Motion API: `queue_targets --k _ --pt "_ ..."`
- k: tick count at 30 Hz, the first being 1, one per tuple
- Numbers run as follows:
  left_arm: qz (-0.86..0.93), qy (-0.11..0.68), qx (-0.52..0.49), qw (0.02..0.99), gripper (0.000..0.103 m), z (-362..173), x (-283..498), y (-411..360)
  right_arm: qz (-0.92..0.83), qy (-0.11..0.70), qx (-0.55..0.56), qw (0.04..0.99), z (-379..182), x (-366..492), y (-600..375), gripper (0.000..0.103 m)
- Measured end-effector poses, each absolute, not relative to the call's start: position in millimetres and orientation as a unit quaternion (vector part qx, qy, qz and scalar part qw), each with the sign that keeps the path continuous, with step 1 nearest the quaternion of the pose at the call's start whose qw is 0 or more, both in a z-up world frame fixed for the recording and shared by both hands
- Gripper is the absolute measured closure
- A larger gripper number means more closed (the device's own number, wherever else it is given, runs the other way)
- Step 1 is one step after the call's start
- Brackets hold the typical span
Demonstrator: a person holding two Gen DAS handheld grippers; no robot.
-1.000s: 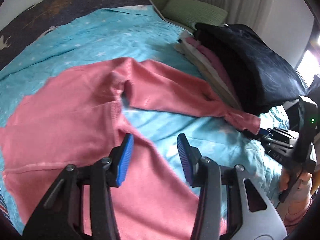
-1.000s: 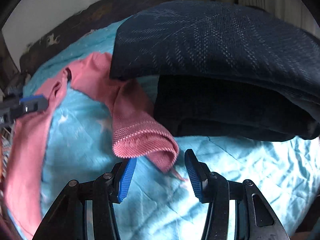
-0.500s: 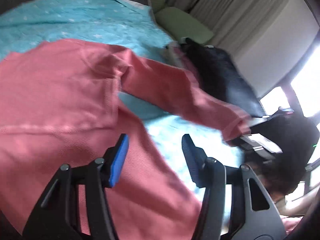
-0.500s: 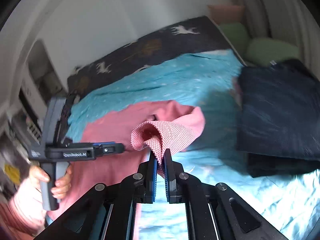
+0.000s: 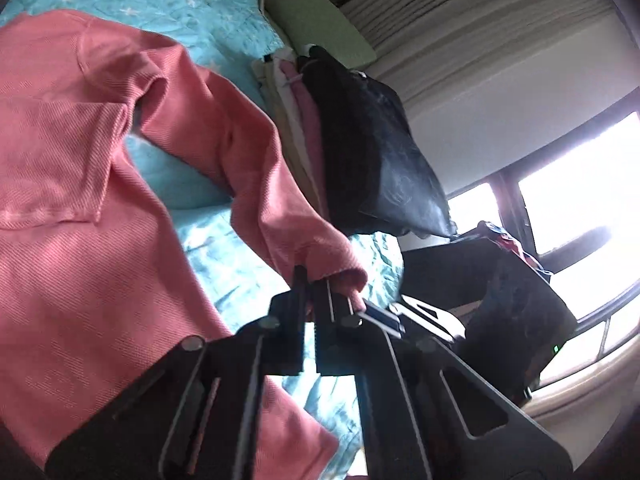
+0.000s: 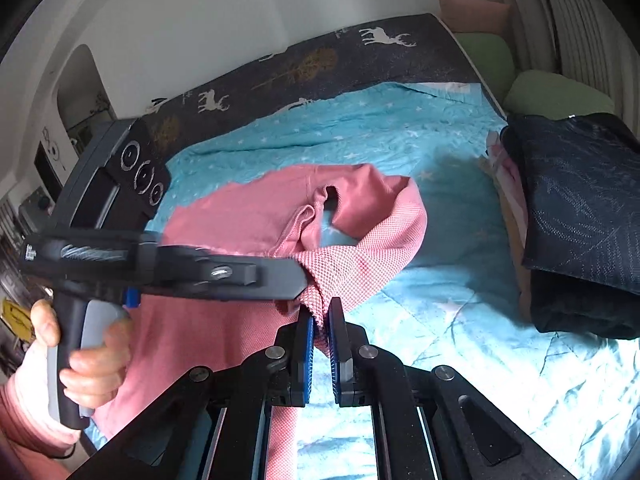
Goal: Fold small clothes
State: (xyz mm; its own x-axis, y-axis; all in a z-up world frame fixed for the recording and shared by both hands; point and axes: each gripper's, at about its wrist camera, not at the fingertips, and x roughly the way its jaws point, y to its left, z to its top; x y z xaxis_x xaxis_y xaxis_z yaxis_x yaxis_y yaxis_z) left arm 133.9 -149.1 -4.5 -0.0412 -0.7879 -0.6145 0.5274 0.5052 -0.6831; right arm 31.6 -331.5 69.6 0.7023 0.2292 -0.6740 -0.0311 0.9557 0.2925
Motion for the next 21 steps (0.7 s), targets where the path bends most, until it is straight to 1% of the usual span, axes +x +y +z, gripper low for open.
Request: queue_targets --k 4,5,6,7,8,9,11,15,18,21 --pt "-0.454 0.485 -0.057 0.745 0.1 29.0 129.6 -143.5 0.08 0.375 0.128 0.915 71.9 27.9 -331.3 0.092" --pt "-0.447 0.468 -0.04 0.761 0.1 42.2 129.6 -139.2 0.086 0.374 0.129 0.914 72.4 27.6 -332.4 0.082" --pt "-0.439 0.451 -0.022 0.777 0.1 55.6 130.2 -134.4 0.089 0.375 0.131 0.913 73.0 26.7 -333.9 0.077" --pt "-0.428 0.43 -0.001 0.795 0.1 72.9 130.5 -127.8 0.088 0.374 0.133 0.914 73.7 24.9 -335.2 0.068" --pt "-0.417 0.41 0.017 0.811 0.1 88.6 131.0 -120.2 0.086 0.374 0.132 0.914 74.0 24.6 -336.2 0.063" --pt "-0.405 0.392 0.032 0.825 0.1 103.7 132.6 -113.1 0.086 0.375 0.132 0.913 74.0 25.5 -337.2 0.062" --pt "-0.375 0.353 0.064 0.855 0.1 134.0 134.6 -93.3 0.094 0.382 0.137 0.909 72.8 29.7 -336.9 0.056" --pt "-0.318 0.321 0.091 0.887 0.1 161.4 148.8 -51.9 0.105 0.392 0.124 0.906 70.3 44.2 -323.2 0.053" --pt "-0.285 0.33 0.074 0.897 0.1 167.1 172.7 -21.9 0.125 0.403 0.098 0.901 70.1 59.8 -302.3 0.05" --pt "-0.275 0.359 0.03 0.891 0.1 164.0 206.2 9.8 0.134 0.417 0.07 0.896 70.2 75.6 -280.1 0.048"
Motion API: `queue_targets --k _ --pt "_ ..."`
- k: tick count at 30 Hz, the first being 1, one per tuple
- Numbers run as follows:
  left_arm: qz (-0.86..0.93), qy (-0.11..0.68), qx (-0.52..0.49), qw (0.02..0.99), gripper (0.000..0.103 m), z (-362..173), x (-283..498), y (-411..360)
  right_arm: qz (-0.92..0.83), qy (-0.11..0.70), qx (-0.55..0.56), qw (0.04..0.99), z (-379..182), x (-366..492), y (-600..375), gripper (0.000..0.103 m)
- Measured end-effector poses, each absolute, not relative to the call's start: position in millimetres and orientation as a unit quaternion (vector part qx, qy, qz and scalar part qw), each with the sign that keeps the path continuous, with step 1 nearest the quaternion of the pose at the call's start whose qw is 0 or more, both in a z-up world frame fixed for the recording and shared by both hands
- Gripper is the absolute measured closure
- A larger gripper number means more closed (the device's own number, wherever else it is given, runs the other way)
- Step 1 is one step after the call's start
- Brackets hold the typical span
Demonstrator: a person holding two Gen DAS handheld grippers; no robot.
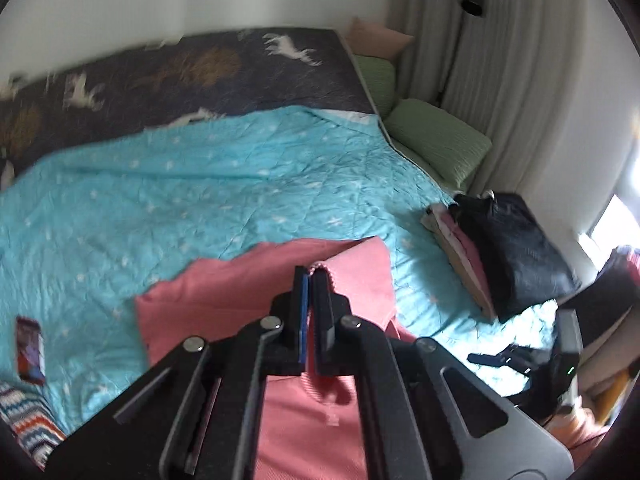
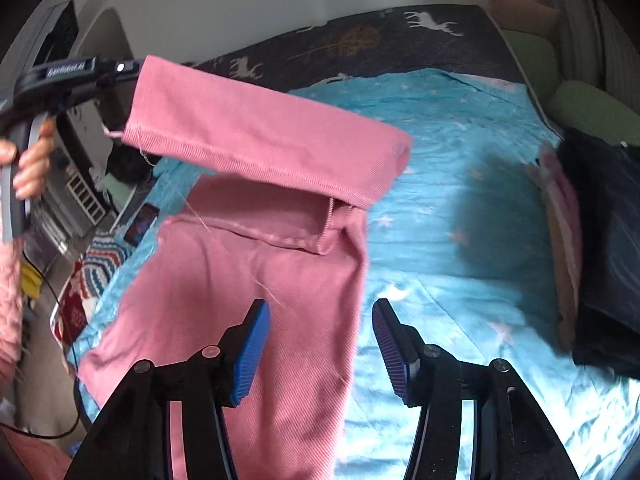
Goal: Fold small clothes
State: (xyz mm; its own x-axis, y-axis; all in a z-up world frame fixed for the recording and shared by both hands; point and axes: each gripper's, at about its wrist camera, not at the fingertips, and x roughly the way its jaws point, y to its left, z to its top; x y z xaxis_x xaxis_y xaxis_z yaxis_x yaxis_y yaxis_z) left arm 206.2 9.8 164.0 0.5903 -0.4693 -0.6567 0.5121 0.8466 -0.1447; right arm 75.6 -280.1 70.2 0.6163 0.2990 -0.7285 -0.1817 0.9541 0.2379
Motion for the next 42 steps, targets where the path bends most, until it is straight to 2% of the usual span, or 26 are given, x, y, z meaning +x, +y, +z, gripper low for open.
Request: queue_targets --k 6,13,15,16,17,18,22,27,28,29,32,35,36,38,42 --pt "-0.271 0.373 -0.023 0.887 0.1 145.3 237.8 47.3 0.125 0.434 0.037 0.891 68.6 104.8 -257.5 0.047" --pt "-0.249 0.441 -0.058 0.86 0.1 65.1 262.1 72.3 0.045 0.483 0.019 0.874 37.3 168.3 -266.4 0.044" --pt "-0.252 0.471 -0.066 0.843 0.082 34.4 262.3 76.2 0.038 0.497 0.04 0.866 26.3 180.0 -276.2 0.044" --pt "-0.249 0.484 -0.069 0.836 0.059 19.9 262.1 78.4 0.037 0.502 0.053 0.862 21.7 184.2 -281.5 0.044" --pt "-0.243 0.491 -0.072 0.833 0.043 9.7 261.2 80.1 0.037 0.505 0.064 0.86 18.6 186.9 -285.6 0.044" --pt "-0.237 0.498 -0.078 0.831 0.041 -1.2 260.7 81.5 0.038 0.508 0.074 0.857 16.2 189.5 -289.0 0.044" --pt "-0.236 0.534 -0.121 0.803 0.041 -39.3 269.2 82.3 0.043 0.506 0.091 0.857 13.9 195.8 -294.7 0.044" --pt "-0.259 0.542 -0.159 0.783 0.042 -56.8 281.6 67.3 0.041 0.503 0.083 0.859 10.0 203.3 -292.6 0.044" --pt "-0.263 0.541 -0.16 0.783 0.064 -58.0 282.1 63.4 0.04 0.502 0.087 0.86 8.7 205.8 -292.7 0.044" --pt "-0.268 0.542 -0.166 0.779 0.096 -58.0 283.1 60.8 0.04 0.501 0.093 0.859 8.4 209.0 -291.5 0.044" --pt "-0.277 0.521 -0.223 0.776 0.098 -43.9 282.3 63.7 0.036 0.493 0.111 0.862 8.0 219.9 -292.9 0.044" --pt "-0.29 0.463 -0.23 0.805 0.098 2.9 276.7 70.1 0.022 0.485 0.111 0.867 10.2 230.1 -292.9 0.045" --pt "-0.288 0.443 -0.221 0.82 0.098 22.8 273.4 73.6 0.008 0.48 0.108 0.87 10.6 233.4 -294.0 0.047" --pt "-0.281 0.417 -0.206 0.84 0.098 46.7 268.1 80.8 -0.017 0.476 0.097 0.874 10.4 237.5 -297.0 0.06" --pt "-0.261 0.382 -0.186 0.867 0.098 71.8 258.4 101.3 -0.088 0.445 0.045 0.89 17.1 227.2 -295.9 0.062"
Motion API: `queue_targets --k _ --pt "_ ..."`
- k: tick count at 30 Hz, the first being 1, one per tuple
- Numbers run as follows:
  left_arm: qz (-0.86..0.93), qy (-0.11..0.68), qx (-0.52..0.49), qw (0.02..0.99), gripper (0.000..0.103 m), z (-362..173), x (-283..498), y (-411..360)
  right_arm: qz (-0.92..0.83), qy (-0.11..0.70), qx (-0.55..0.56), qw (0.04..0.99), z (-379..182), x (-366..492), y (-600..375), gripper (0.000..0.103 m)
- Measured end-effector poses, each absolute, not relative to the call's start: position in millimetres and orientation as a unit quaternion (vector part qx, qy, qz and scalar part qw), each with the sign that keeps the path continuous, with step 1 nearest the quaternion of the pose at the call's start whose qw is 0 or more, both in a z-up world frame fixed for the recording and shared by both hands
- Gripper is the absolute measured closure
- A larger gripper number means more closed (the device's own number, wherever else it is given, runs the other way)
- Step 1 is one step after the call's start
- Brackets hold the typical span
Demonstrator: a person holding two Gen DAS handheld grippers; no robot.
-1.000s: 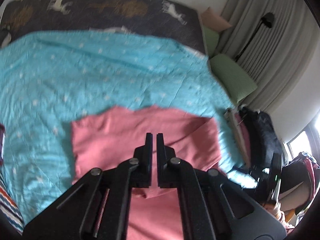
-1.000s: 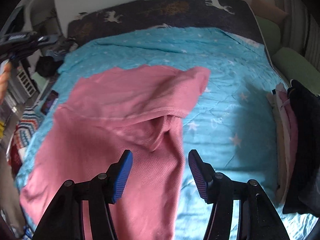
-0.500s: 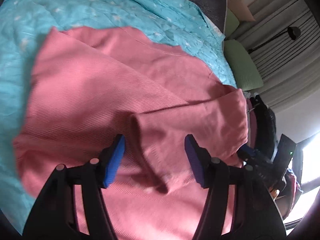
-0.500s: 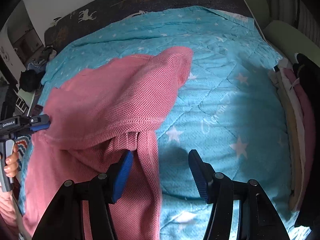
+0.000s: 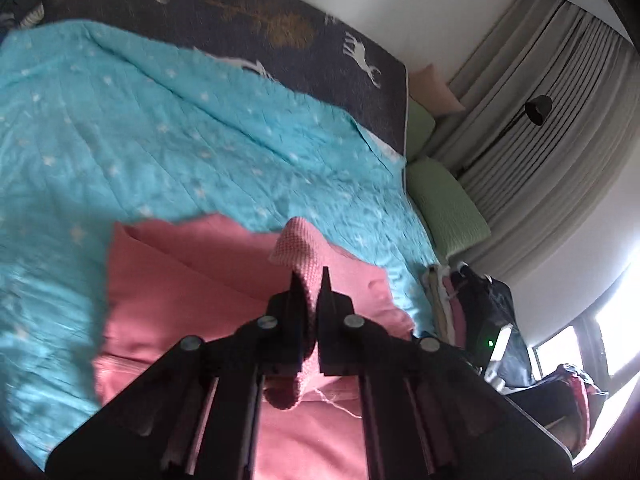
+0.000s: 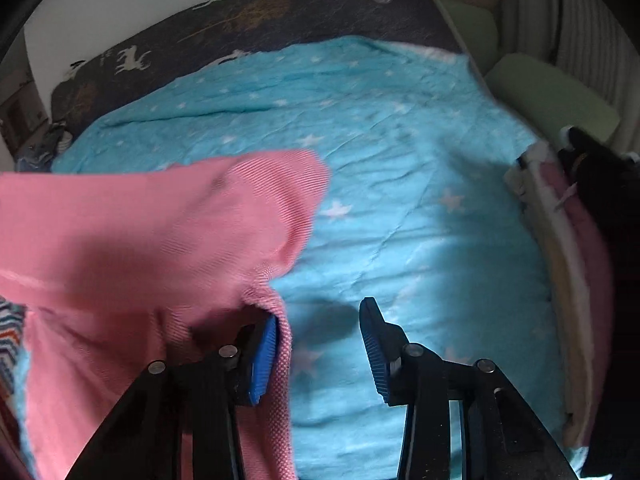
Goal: Fold small clothes
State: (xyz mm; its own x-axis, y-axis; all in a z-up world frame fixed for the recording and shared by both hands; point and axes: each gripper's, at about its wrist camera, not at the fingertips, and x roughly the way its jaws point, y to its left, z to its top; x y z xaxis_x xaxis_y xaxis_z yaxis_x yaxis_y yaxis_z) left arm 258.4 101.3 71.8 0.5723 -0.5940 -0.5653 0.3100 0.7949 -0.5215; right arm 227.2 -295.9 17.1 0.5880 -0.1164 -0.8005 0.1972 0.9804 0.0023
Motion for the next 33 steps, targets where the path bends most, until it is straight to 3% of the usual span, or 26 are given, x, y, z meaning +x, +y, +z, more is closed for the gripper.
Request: queue_targets --k 5,8,10,14,19,20,22,27,33 --pt "-0.239 0.435 -0.186 0.848 0.098 25.0 273.2 107.2 -0.217 0.42 -0.042 0.88 20.4 214.6 -305.5 0.066" --pt "-0.219 0.465 -0.197 0.835 0.098 -5.4 279.5 113.3 -0.118 0.484 0.121 0.858 9.7 211.8 -349.4 0.066" --pt "-0.209 0.477 -0.217 0.825 0.098 -18.4 286.1 119.7 -0.049 0.496 0.162 0.852 10.9 208.5 -353.4 0.066" --pt "-0.203 0.483 -0.235 0.819 0.098 -23.2 290.1 125.6 0.001 0.487 0.077 0.87 24.3 215.1 -316.6 0.061" --pt "-0.2 0.486 -0.233 0.818 0.098 -21.9 290.1 128.9 0.026 0.497 0.048 0.866 10.6 252.4 -283.7 0.059" --pt "-0.199 0.49 -0.238 0.815 0.098 -22.9 292.3 131.1 0.021 0.501 0.044 0.864 4.5 258.8 -278.9 0.067" --pt "-0.194 0.495 -0.242 0.812 0.098 -22.7 296.4 132.9 0.035 0.493 0.082 0.865 4.4 268.4 -283.8 0.098" --pt "-0.219 0.497 -0.223 0.81 0.095 -21.0 300.3 124.0 -0.001 0.438 0.142 0.888 33.0 237.5 -318.4 0.098" --pt "-0.155 0.53 -0.194 0.811 0.095 -56.5 312.3 132.3 0.009 0.488 0.221 0.844 -8.1 232.2 -356.1 0.096"
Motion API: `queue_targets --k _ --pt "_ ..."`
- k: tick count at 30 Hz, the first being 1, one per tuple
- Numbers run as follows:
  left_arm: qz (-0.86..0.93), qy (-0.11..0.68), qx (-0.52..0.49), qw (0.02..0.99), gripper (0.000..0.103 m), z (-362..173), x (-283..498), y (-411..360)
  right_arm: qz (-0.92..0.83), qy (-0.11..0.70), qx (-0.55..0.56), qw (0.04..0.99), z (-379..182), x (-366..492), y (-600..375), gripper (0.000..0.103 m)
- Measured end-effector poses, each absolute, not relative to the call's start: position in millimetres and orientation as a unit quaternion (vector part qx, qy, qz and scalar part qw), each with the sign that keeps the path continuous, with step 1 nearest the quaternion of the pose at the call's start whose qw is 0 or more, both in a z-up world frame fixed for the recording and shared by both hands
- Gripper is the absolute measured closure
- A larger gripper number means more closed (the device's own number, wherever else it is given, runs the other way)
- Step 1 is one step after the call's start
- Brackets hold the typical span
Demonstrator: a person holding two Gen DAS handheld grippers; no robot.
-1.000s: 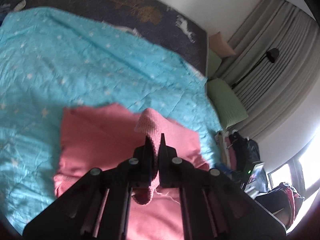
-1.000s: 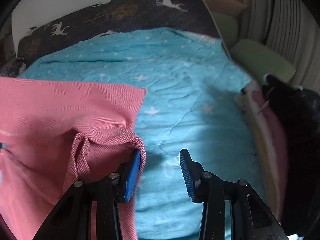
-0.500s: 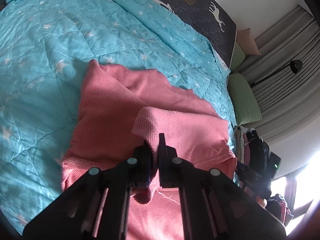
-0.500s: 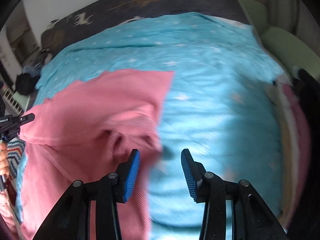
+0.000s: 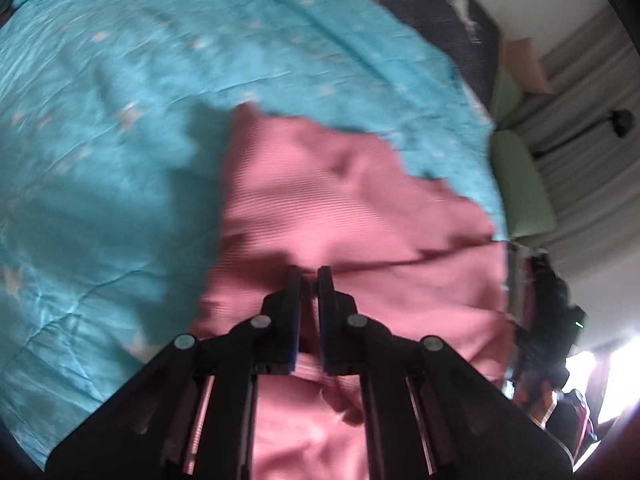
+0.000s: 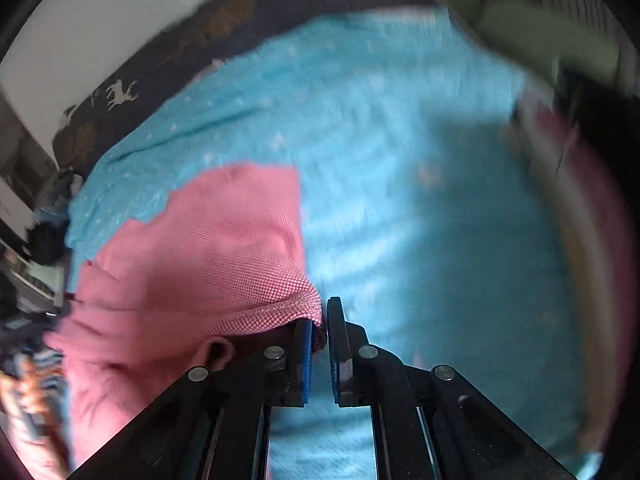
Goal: Fold small clothes
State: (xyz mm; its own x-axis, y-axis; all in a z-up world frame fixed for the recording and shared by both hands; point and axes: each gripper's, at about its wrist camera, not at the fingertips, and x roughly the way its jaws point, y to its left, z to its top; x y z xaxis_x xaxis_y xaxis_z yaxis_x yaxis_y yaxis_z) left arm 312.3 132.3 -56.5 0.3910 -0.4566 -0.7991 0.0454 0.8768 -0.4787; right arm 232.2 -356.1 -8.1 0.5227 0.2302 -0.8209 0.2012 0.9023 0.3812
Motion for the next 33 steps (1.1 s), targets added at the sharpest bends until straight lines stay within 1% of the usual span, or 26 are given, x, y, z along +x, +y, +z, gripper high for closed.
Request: queue_targets --k 1,2,3,4,5,7,9,10,11,13,16,17,18,19,20,21,23,24,27,29,31,33 --pt "-0.152 0.532 -0.202 0.808 0.095 -61.6 312.2 137.4 0.018 0.481 0.223 0.848 -6.8 230.7 -358.0 0.09" --pt "-0.153 0.534 -0.212 0.804 0.095 -65.5 311.9 142.6 0.021 0.481 0.217 0.849 -3.7 227.5 -358.5 0.08" --pt "-0.154 0.533 -0.225 0.801 0.095 -67.4 310.6 148.9 0.016 0.483 0.209 0.85 -0.8 225.2 -358.6 0.075" --pt "-0.155 0.531 -0.23 0.801 0.095 -66.8 309.5 152.2 0.007 0.483 0.195 0.853 3.8 221.7 -358.9 0.065" --pt "-0.154 0.529 -0.234 0.801 0.095 -64.9 308.4 155.0 -0.001 0.482 0.182 0.857 9.3 221.0 -359.5 0.059" --pt "-0.159 0.523 -0.235 0.804 0.095 -58.4 304.5 156.2 -0.006 0.474 0.161 0.866 19.2 217.7 -358.4 0.058" --pt "-0.178 0.523 -0.232 0.801 0.091 -52.4 300.0 150.2 -0.004 0.463 0.143 0.874 29.3 215.8 -353.6 0.058" --pt "-0.187 0.525 -0.232 0.798 0.081 -50.2 298.5 145.7 0.0 0.46 0.141 0.877 31.5 216.2 -353.6 0.058" --pt "-0.198 0.53 -0.227 0.793 0.065 -49.7 296.9 138.0 0.005 0.456 0.14 0.879 34.6 216.5 -352.0 0.058" --pt "-0.21 0.537 -0.206 0.791 0.052 -49.9 294.1 121.1 0.015 0.452 0.136 0.881 38.0 220.0 -345.7 0.058" --pt "-0.2 0.543 -0.152 0.801 0.051 -56.1 293.5 99.2 0.02 0.453 0.125 0.883 38.2 228.3 -333.7 0.058" --pt "-0.197 0.543 -0.149 0.802 0.052 -57.3 294.6 95.5 0.022 0.455 0.123 0.882 37.0 230.4 -330.8 0.058" --pt "-0.199 0.541 -0.152 0.803 0.056 -56.4 295.5 94.3 0.024 0.457 0.12 0.881 35.5 231.4 -327.9 0.058" --pt "-0.211 0.539 -0.164 0.799 0.072 -54.3 296.4 94.6 0.024 0.459 0.117 0.881 35.2 230.7 -326.1 0.058" --pt "-0.225 0.539 -0.179 0.792 0.09 -52.6 297.6 96.0 0.023 0.459 0.112 0.881 34.9 230.0 -325.0 0.058" --pt "-0.228 0.538 -0.185 0.79 0.096 -50.9 298.2 96.6 0.02 0.46 0.106 0.881 34.3 229.1 -324.0 0.058" --pt "-0.214 0.521 -0.172 0.808 0.1 -41.3 296.9 99.7 0.018 0.462 0.097 0.882 35.0 225.6 -321.9 0.058" --pt "-0.208 0.513 -0.165 0.817 0.1 -35.6 295.1 101.4 0.016 0.462 0.096 0.882 35.1 224.4 -322.3 0.058" --pt "-0.217 0.477 -0.198 0.828 0.1 -12.0 290.4 120.8 0.012 0.46 0.104 0.882 35.0 222.8 -327.2 0.058" --pt "-0.211 0.453 -0.197 0.844 0.1 2.5 290.7 132.8 0.009 0.459 0.111 0.881 34.9 222.2 -330.2 0.058" --pt "-0.184 0.444 -0.194 0.855 0.1 3.0 298.0 143.6 0.008 0.46 0.114 0.881 34.0 222.4 -331.3 0.058" --pt "-0.165 0.463 -0.191 0.85 0.098 -12.2 310.1 151.3 0.01 0.461 0.114 0.88 33.4 221.6 -330.2 0.058"
